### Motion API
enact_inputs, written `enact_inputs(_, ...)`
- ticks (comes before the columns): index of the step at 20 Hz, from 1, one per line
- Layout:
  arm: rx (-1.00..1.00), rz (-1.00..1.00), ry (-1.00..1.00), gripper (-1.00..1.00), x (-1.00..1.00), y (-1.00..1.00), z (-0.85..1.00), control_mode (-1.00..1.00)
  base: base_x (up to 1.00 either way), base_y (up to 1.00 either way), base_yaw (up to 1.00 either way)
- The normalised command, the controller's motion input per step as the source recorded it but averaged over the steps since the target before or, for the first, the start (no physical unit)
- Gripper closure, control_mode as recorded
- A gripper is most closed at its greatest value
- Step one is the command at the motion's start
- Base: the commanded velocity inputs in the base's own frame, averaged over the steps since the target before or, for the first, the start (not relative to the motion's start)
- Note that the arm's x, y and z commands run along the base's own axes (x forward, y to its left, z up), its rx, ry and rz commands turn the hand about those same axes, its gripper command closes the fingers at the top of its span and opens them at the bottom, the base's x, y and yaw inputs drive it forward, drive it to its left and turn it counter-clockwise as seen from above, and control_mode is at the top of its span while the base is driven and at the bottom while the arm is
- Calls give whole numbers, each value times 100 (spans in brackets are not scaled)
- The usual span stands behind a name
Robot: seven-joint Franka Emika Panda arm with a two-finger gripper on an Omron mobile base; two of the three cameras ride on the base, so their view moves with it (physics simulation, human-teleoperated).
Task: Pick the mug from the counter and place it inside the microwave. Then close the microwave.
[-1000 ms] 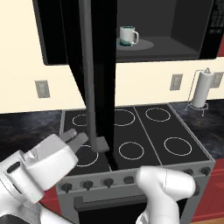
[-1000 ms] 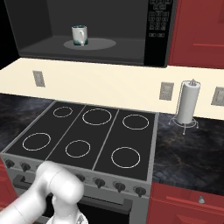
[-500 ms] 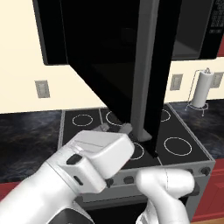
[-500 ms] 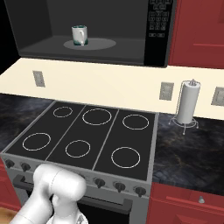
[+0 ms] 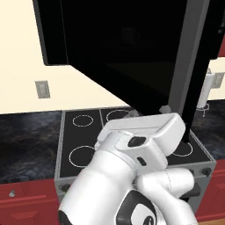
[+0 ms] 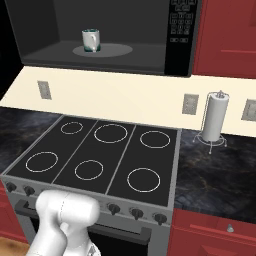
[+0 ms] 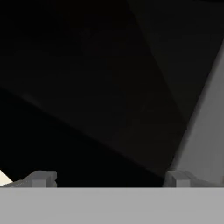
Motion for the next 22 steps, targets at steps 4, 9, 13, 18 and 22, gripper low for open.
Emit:
enact_inputs(4, 12, 2, 0, -100, 38, -44, 0, -100, 0, 0, 0)
enact_inputs(9, 14, 0, 0, -100, 33, -56, 0, -100, 0, 0, 0)
enact_inputs(13, 16, 0, 0, -100, 22, -53, 0, -100, 0, 0, 0)
enact_inputs(18, 15, 0, 0, -100, 30, -51, 7, -100, 0, 0, 0)
enact_inputs(22, 11, 9, 0, -100, 43, -49, 15, -100, 0, 0, 0)
